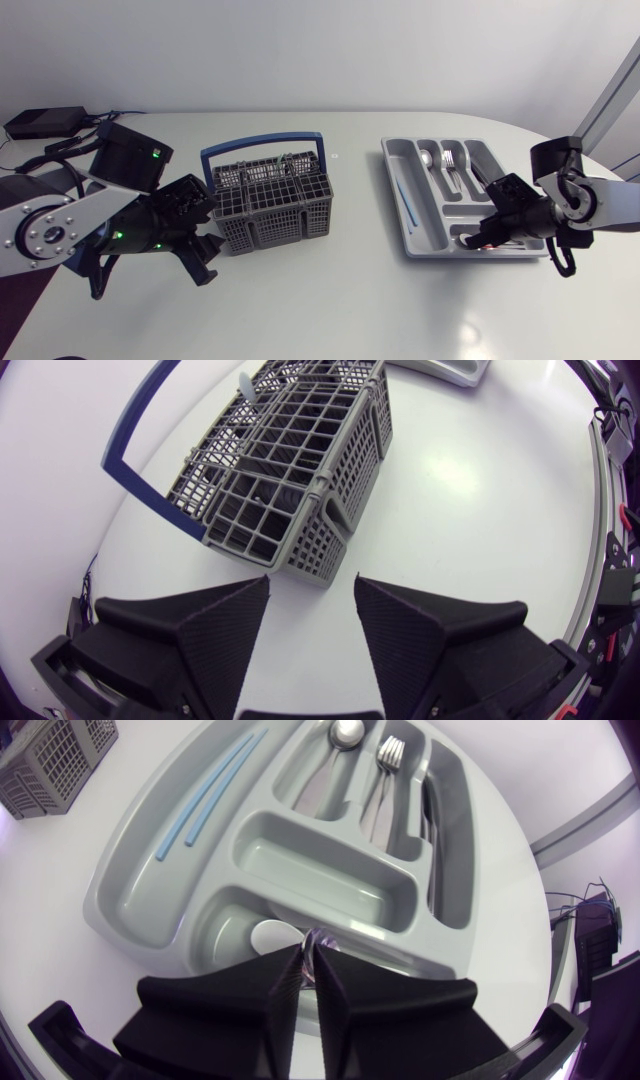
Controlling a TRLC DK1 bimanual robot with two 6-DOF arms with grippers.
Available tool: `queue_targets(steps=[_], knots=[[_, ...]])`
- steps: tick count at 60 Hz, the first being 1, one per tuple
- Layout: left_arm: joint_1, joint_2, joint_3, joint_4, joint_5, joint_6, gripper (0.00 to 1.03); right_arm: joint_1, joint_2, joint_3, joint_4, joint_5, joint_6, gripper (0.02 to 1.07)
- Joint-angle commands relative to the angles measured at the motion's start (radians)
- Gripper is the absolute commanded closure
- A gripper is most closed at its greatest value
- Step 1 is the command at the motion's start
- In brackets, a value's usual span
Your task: Unload the cutlery basket into the drawer organizer.
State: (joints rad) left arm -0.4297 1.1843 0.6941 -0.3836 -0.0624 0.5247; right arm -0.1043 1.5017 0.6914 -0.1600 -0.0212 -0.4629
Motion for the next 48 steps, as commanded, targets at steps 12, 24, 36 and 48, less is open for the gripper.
queue_targets(steps=[12,24,36,48], knots=[[0.003,-0.031,-0.024,-0.017,-0.008,0.009,0.44,0.054,-0.049,-0.009,-0.019,0.03,0.046,0.35],[0.028,-0.058,-0.021,-0.032,-0.007,0.02,0.44,0.141,-0.271,0.077,-0.139,-0.014,0.095,0.37],[0.023,-0.058,-0.057,-0.032,-0.005,0.011,0.47,0.344,-0.205,0.195,-0.096,-0.092,0.24,0.74],[0.022,-0.046,-0.088,-0.011,-0.005,-0.003,0.83,0.448,0.032,0.367,-0.009,-0.206,0.362,1.02]])
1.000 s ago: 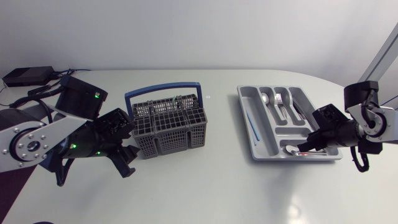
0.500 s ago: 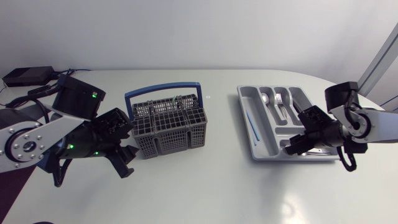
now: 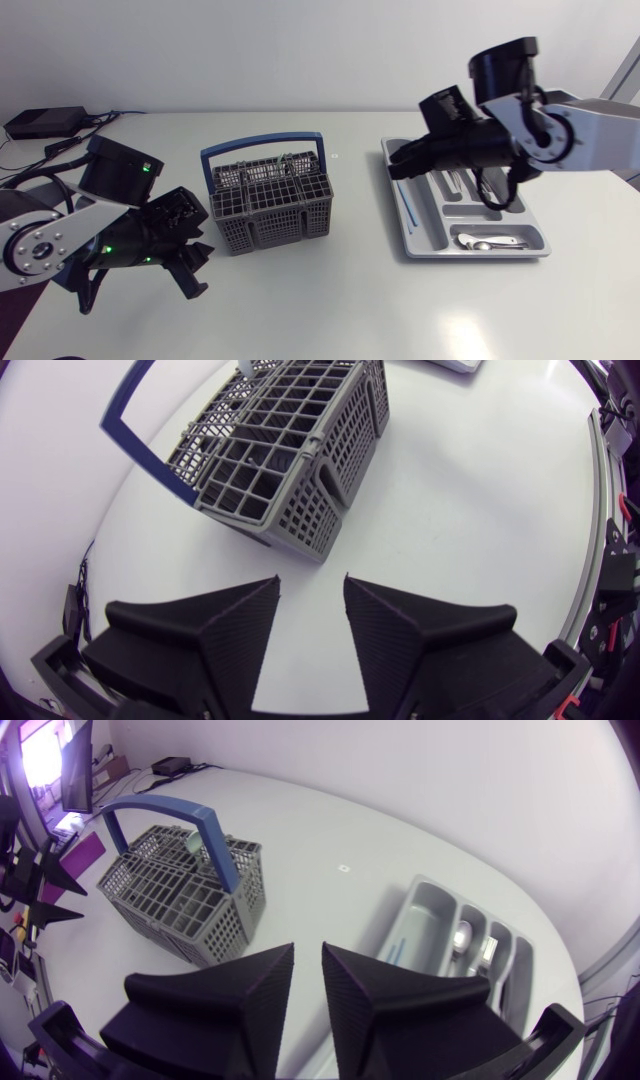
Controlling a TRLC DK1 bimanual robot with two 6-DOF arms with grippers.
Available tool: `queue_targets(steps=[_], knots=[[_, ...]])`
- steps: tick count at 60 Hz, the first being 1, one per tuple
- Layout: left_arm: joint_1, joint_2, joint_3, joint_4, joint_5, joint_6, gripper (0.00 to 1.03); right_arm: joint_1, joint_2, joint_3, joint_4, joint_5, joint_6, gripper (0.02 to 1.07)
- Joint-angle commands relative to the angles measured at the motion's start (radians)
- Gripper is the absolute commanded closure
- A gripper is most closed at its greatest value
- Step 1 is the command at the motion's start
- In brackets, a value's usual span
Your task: Unload the cutlery basket into the drawer organizer.
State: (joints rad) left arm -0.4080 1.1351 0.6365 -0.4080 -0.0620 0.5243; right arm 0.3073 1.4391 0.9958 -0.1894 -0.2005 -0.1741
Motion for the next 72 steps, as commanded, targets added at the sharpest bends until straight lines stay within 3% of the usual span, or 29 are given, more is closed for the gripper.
queue_targets(steps=[1,8,31,51,72], knots=[[-0.002,0.003,-0.034,0.017,-0.006,-0.003,0.85,0.047,0.113,0.079,0.031,-0.027,0.082,1.02],[-0.023,0.028,-0.074,0.072,-0.004,-0.006,0.96,0.085,0.225,0.204,0.056,-0.068,0.137,1.02],[-0.048,0.209,-0.077,0.236,-0.004,-0.021,0.97,0.085,0.506,0.573,-0.002,-0.32,0.305,1.02],[0.118,0.342,-0.054,0.491,-0.004,0.008,0.97,0.087,0.475,0.515,-0.065,-0.421,0.262,1.02],[0.204,0.414,-0.031,0.627,0.019,0.022,0.97,0.151,0.343,0.31,-0.084,-0.447,0.2,1.02]])
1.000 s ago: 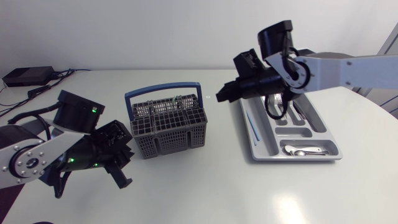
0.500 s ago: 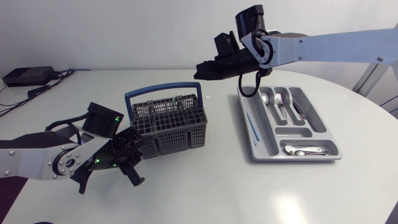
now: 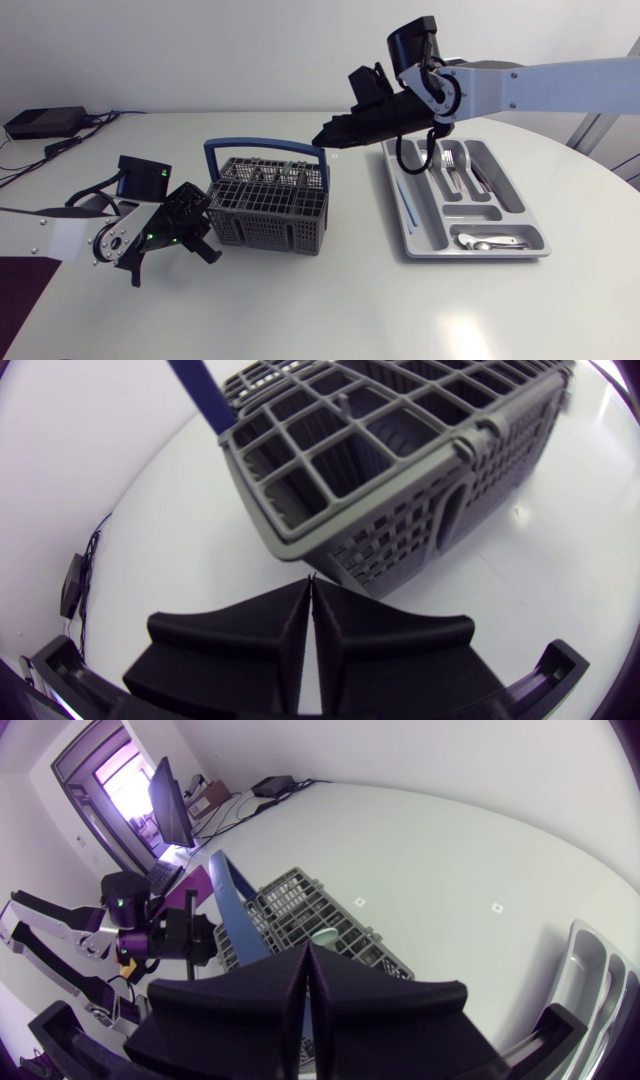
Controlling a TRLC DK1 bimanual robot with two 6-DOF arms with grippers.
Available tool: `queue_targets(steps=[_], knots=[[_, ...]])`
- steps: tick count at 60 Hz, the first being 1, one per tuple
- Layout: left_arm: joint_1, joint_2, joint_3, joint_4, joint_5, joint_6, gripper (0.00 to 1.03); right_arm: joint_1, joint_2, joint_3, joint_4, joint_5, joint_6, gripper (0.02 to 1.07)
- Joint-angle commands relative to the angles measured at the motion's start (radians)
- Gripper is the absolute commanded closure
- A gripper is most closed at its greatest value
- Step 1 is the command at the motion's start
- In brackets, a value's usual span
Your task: Unload the cutlery basket into the drawer organizer.
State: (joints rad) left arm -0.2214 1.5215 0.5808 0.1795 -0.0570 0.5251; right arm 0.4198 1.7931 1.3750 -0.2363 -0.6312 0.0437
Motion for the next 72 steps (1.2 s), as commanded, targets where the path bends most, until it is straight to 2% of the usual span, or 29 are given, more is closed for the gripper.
queue_targets(steps=[1,25,33,42,57,72], knots=[[0.022,0.035,0.027,0.052,0.014,0.021,0.97,0.042,-0.017,-0.077,-0.038,-0.016,-0.018,1.02],[0.073,0.2,0.186,0.169,0.022,0.016,0.97,0.132,-0.118,-0.151,-0.052,0.042,-0.011,1.02],[0.097,0.22,0.226,0.175,0.022,0.007,0.97,0.093,-0.17,-0.156,-0.049,0.094,-0.011,1.02],[0.096,0.178,0.18,0.172,0.022,0.006,0.97,-0.004,-0.199,-0.203,-0.034,0.142,-0.028,1.02],[0.097,0.189,0.18,0.184,0.022,-0.007,0.97,-0.09,-0.115,-0.287,0.04,0.177,-0.059,1.02],[0.088,0.209,0.202,0.189,0.022,-0.036,0.97,-0.041,-0.037,-0.297,0.046,0.18,-0.061,1.02]])
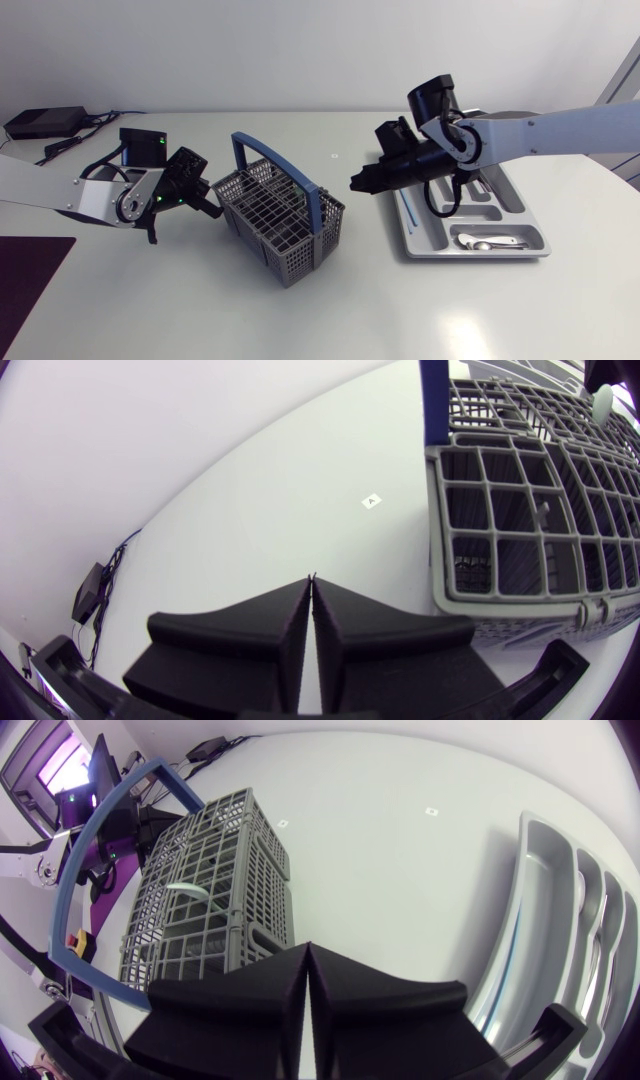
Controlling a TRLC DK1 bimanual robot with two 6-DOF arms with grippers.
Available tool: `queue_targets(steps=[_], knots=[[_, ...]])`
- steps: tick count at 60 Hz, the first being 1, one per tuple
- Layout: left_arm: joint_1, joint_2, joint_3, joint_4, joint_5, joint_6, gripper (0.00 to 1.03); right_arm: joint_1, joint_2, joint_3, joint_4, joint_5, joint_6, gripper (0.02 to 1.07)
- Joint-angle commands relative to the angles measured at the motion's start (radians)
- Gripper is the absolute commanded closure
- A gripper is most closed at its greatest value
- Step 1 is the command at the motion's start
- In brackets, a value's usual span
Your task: Unload the cutlery basket into the drawer organizer.
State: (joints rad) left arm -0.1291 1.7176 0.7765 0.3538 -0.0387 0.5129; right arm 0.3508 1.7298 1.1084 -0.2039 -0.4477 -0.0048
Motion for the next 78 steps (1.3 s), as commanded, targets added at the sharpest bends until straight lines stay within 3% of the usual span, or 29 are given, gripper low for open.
queue_targets(steps=[1,26,37,42,51,54,62,68,73,78], knots=[[-0.006,0.014,0.009,0.014,0.003,-0.024,0.97,0.036,0.027,-0.032,0.014,-0.003,-0.012,1.02],[-0.064,0.134,0.202,0.014,-0.012,-0.059,0.97,0.146,-0.035,-0.055,-0.032,-0.085,0.017,1.02],[-0.083,0.221,0.326,0.005,-0.035,-0.065,0.97,0.183,-0.036,-0.053,-0.023,-0.075,0.026,1.02],[-0.056,0.215,0.342,-0.004,-0.041,-0.063,0.97,0.175,-0.065,-0.071,-0.009,-0.045,0.006,1.02],[0.016,0.06,0.254,-0.05,0.007,-0.057,0.97,0.182,-0.199,-0.182,0.057,0.129,-0.121,0.7],[0.029,-0.021,0.199,-0.064,0.03,-0.057,0.94,0.18,-0.213,-0.2,0.074,0.147,-0.141,0.67],[0.019,-0.316,0.012,-0.179,0.086,-0.019,0.82,0.119,-0.167,-0.171,0.101,0.142,-0.175,0.68],[-0.053,-0.512,-0.109,-0.285,0.102,0.024,0.75,0.056,-0.061,-0.084,0.112,0.098,-0.164,0.8],[-0.109,-0.613,-0.161,-0.369,0.102,0.026,0.75,0.004,0.04,0.014,0.113,0.053,-0.127,0.95],[-0.136,-0.658,-0.183,-0.427,0.106,0.027,0.76,-0.021,0.114,0.096,0.112,0.023,-0.107,1.01]])
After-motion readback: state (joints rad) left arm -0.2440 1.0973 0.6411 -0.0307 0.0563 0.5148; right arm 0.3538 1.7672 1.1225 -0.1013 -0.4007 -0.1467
